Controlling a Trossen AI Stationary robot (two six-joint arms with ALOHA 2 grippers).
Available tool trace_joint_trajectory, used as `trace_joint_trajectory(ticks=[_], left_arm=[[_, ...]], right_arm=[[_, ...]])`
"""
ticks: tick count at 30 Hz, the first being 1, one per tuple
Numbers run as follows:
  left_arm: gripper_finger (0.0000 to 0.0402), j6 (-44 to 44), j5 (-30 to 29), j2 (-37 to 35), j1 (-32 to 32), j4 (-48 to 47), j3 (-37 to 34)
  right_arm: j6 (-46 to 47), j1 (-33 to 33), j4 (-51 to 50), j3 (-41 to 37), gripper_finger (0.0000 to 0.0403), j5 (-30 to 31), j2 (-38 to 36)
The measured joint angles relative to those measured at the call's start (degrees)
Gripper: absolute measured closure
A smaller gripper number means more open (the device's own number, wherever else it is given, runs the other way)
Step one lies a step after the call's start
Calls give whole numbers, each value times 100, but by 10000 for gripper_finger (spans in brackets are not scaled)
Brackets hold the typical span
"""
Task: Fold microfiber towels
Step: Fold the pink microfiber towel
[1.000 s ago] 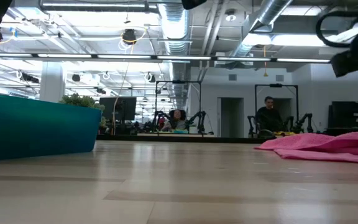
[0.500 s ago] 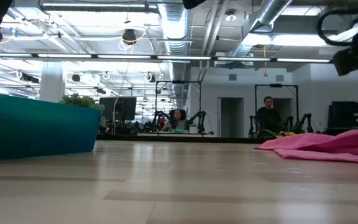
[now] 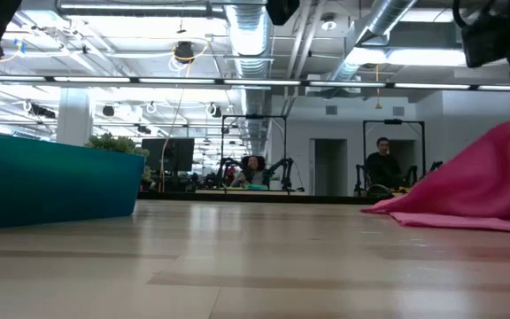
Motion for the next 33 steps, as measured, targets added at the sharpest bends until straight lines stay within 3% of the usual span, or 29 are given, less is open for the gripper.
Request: trace_joint_trajectory(ticks=[10, 18, 28, 33], left_arm=[[159, 225, -2147, 1, -230, -145, -161], [159, 416, -2202, 11, -356, 412, -846], [155, -51, -2421, -4, -315, 2994, -2287], [123, 329, -3000, 0, -373, 3463, -2662]], right_arm=[[-202, -171, 14, 105, 392, 111, -166], [-200, -171, 10, 105, 390, 238, -162], [-200, -171, 26, 105, 389, 238, -160], [-200, -171, 52, 105, 387, 238, -160]])
